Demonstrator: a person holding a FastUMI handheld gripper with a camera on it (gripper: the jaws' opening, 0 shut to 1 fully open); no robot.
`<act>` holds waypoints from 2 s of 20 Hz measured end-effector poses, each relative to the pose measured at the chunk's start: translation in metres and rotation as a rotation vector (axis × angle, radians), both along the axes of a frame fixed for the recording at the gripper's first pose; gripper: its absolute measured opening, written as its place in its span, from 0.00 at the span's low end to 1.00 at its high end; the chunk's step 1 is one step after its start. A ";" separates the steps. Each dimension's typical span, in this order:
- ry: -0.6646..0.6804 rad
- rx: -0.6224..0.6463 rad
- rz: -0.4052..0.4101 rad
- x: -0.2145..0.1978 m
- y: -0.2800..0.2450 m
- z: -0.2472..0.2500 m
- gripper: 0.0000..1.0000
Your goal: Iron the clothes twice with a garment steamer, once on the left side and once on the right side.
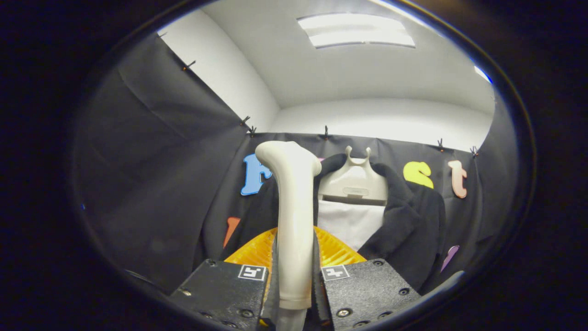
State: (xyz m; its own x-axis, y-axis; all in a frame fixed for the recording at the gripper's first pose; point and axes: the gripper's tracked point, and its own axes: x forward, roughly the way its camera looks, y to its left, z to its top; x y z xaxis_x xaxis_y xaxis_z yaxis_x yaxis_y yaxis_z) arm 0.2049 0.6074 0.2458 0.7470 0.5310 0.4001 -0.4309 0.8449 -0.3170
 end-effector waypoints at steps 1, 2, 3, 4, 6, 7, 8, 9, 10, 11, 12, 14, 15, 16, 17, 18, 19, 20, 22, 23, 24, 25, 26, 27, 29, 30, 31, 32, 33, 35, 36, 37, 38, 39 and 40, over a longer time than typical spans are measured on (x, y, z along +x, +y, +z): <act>0.015 -0.009 0.003 0.001 -0.001 -0.007 0.31; 0.029 -0.015 0.005 0.002 -0.003 -0.014 0.30; 0.038 -0.021 0.002 0.002 -0.006 -0.019 0.31; 0.047 -0.023 -0.002 0.003 -0.010 -0.023 0.31; 0.063 -0.020 -0.007 0.002 -0.019 -0.029 0.30; 0.073 -0.021 -0.007 0.001 -0.022 -0.033 0.30; 0.084 -0.027 -0.006 0.001 -0.025 -0.038 0.30; 0.099 -0.040 -0.007 0.002 -0.030 -0.044 0.30; 0.121 -0.049 -0.007 0.004 -0.034 -0.051 0.30; 0.141 -0.054 -0.006 0.005 -0.039 -0.057 0.31; 0.142 -0.059 -0.005 0.003 -0.042 -0.059 0.31; 0.146 -0.071 -0.008 0.002 -0.049 -0.065 0.30; 0.150 -0.076 -0.006 0.000 -0.051 -0.069 0.30; 0.155 -0.081 -0.002 -0.002 -0.053 -0.074 0.30; 0.161 -0.089 -0.001 -0.004 -0.054 -0.079 0.30; 0.170 -0.100 0.003 -0.006 -0.055 -0.084 0.30; 0.180 -0.108 0.007 -0.008 -0.056 -0.088 0.31; 0.187 -0.116 0.011 -0.011 -0.058 -0.093 0.30; 0.191 -0.128 0.011 -0.015 -0.064 -0.100 0.30; 0.191 -0.134 0.007 -0.016 -0.067 -0.104 0.31; 0.197 -0.141 -0.002 -0.016 -0.071 -0.108 0.30; 0.209 -0.141 -0.007 -0.016 -0.075 -0.113 0.31; 0.219 -0.141 -0.014 -0.016 -0.080 -0.117 0.31; 0.225 -0.143 -0.023 -0.017 -0.084 -0.120 0.31; 0.245 -0.151 -0.031 -0.018 -0.091 -0.130 0.31; 0.261 -0.155 -0.033 -0.019 -0.093 -0.135 0.30; 0.275 -0.157 -0.034 -0.020 -0.096 -0.140 0.31; 0.288 -0.159 -0.037 -0.021 -0.099 -0.146 0.30; 0.295 -0.163 -0.042 -0.023 -0.101 -0.150 0.30; 0.304 -0.174 -0.051 -0.027 -0.103 -0.157 0.30; 0.308 -0.178 -0.052 -0.029 -0.104 -0.161 0.30; 0.311 -0.185 -0.052 -0.032 -0.103 -0.165 0.31; 0.314 -0.192 -0.050 -0.034 -0.102 -0.169 0.31; 0.319 -0.199 -0.049 -0.036 -0.101 -0.173 0.30; 0.323 -0.204 -0.050 -0.037 -0.101 -0.176 0.31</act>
